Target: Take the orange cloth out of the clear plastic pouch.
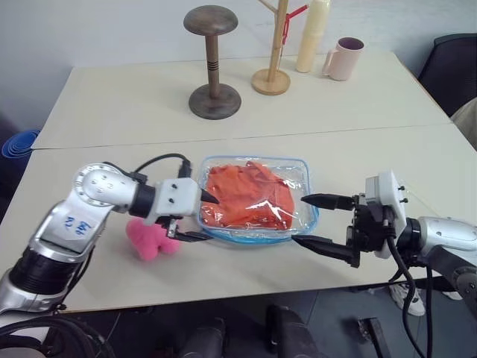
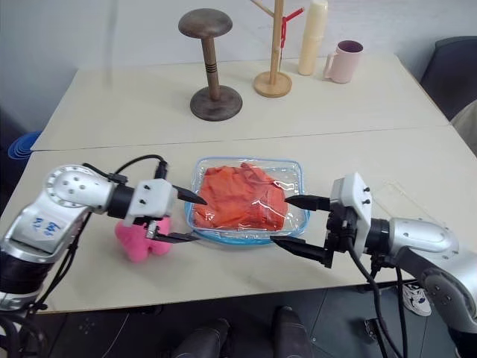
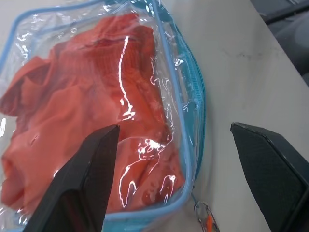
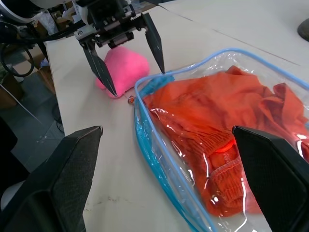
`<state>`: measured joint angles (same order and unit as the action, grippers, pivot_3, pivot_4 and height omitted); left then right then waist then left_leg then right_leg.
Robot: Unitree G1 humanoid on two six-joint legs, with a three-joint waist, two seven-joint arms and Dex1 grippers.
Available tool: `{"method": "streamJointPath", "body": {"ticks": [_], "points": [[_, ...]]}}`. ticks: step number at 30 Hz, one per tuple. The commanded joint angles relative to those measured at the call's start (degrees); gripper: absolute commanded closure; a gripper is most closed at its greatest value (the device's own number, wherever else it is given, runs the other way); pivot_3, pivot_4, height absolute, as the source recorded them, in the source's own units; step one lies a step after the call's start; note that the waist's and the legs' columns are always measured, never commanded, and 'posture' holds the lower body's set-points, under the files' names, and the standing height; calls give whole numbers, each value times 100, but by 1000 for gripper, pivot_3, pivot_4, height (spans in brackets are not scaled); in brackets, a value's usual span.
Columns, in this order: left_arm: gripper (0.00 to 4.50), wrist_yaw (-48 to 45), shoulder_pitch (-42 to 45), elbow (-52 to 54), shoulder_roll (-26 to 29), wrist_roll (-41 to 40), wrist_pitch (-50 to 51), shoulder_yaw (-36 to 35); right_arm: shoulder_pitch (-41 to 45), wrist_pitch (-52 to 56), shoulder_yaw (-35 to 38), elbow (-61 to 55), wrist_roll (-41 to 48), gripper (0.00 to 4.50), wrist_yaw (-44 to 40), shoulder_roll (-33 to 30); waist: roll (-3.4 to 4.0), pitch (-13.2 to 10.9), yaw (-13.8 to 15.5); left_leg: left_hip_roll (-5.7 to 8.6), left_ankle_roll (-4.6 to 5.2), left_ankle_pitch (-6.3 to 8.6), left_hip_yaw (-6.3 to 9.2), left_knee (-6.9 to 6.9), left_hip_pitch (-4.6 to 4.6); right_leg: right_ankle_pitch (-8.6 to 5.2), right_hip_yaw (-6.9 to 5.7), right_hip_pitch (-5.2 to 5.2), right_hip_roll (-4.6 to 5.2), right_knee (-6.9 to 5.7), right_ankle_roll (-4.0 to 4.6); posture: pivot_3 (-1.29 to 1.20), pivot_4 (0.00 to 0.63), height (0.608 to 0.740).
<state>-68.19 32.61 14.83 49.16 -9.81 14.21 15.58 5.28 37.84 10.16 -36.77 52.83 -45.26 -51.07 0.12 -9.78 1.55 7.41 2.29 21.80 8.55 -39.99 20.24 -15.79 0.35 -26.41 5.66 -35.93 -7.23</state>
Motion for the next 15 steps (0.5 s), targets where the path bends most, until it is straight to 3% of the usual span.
{"method": "streamJointPath", "body": {"ticks": [1,4,13,15], "points": [[625,110,110,-220,-112,576,-691,196,-139,-26,143,-281,-29,0,47,21,0,0,11,0,0,0,0,0,-1,0,-1,0,0,1,0,0,150,740],[1243,259,128,-434,-350,722,-954,186,-287,-108,166,-357,-149,0,-17,-28,-1,0,19,1,0,0,0,-4,-1,0,-1,2,0,1,0,0,150,740],[4062,248,158,-627,-715,590,-960,71,-347,-220,194,-352,-370,0,-130,-22,-1,0,17,1,1,0,0,-7,-1,0,-2,1,0,-2,-1,0,150,740],[4434,215,83,-531,-785,383,-690,10,-344,-251,178,-339,-441,0,-166,-28,-1,0,18,2,1,0,0,-8,-1,0,-2,1,0,-1,-1,0,150,740]]}}
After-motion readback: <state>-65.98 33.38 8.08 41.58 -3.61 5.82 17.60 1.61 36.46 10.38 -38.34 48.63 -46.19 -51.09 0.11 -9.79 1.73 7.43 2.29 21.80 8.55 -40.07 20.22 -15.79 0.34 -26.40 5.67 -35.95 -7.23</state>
